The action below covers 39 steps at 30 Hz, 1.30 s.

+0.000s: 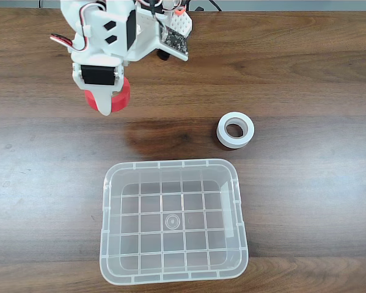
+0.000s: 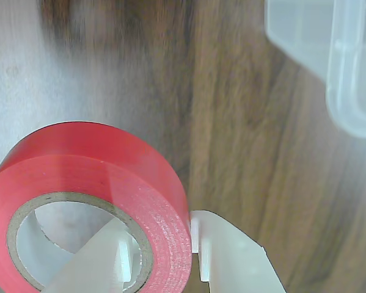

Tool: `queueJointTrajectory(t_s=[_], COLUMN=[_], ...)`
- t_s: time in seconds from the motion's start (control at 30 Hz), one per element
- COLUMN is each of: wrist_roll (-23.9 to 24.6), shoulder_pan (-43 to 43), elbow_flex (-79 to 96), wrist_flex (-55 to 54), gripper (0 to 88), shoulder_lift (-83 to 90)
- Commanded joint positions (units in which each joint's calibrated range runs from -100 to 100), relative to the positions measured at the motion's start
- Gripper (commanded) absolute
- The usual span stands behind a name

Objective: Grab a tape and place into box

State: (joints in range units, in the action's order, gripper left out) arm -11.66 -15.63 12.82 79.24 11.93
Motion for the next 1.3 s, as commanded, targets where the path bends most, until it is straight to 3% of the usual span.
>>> queueJointTrajectory(t_s=[0.0, 0.27, 0.87, 1.27], wrist_roll=[1.28, 4.49, 7.60, 7.55], shoulder_pan=[5.09, 12.70, 16.80, 19.50], elbow_flex=[-7.52, -26.79, -72.52, -78.83], wrist_flex=[0.47, 1.50, -0.98, -8.60], gripper=[2.2, 2.0, 1.7, 2.1], shoulder_lift=[8.02, 2.15, -42.66, -55.53])
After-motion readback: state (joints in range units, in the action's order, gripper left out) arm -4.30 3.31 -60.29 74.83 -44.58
